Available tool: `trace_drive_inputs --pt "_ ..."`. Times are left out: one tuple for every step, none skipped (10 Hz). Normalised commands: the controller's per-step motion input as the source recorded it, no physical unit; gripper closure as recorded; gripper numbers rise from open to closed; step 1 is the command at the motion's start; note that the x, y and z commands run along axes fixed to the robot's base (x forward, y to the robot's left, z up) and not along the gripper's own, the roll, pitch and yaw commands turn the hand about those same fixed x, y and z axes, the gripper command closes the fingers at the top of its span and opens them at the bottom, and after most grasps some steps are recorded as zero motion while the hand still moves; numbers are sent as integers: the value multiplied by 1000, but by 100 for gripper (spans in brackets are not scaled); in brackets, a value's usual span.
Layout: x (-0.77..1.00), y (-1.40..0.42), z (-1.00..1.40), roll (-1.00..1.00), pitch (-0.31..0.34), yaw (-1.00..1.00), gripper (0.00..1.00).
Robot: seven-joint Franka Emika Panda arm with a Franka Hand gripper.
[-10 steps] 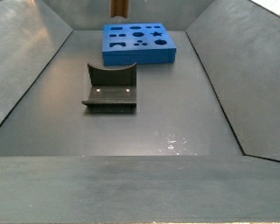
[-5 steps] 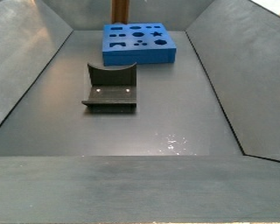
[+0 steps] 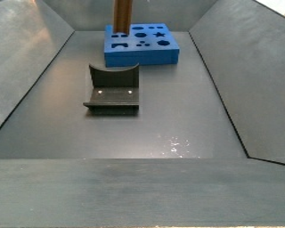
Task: Pick up the arch object. Move up. Place the arch object on the fixture. Regrasp the arch object. Rotate the arch object. Move to above the board. Insert the arch object.
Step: Insert the arch object.
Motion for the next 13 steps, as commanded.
trace_drive_inputs --pt "0 -34 0 0 -7 -14 100" --pt "0 6 -43 0 0 0 100" --pt "37 -23 -320 101 154 -326 100" --pt "77 0 -103 57 199 -323 100" --pt "0 0 -40 0 0 0 100" --pt "-34 37 -209 10 59 -29 100" --pt "-11 6 -340 64 136 -46 100" --pt "-46 17 -149 7 81 -31 100" --pt "0 -6 0 14 1 0 100" --pt "109 -94 17 134 394 0 100" --pt "194 -46 197 140 500 -54 100" --pt "9 0 26 43 90 0 100" --pt "0 0 -17 0 0 0 100"
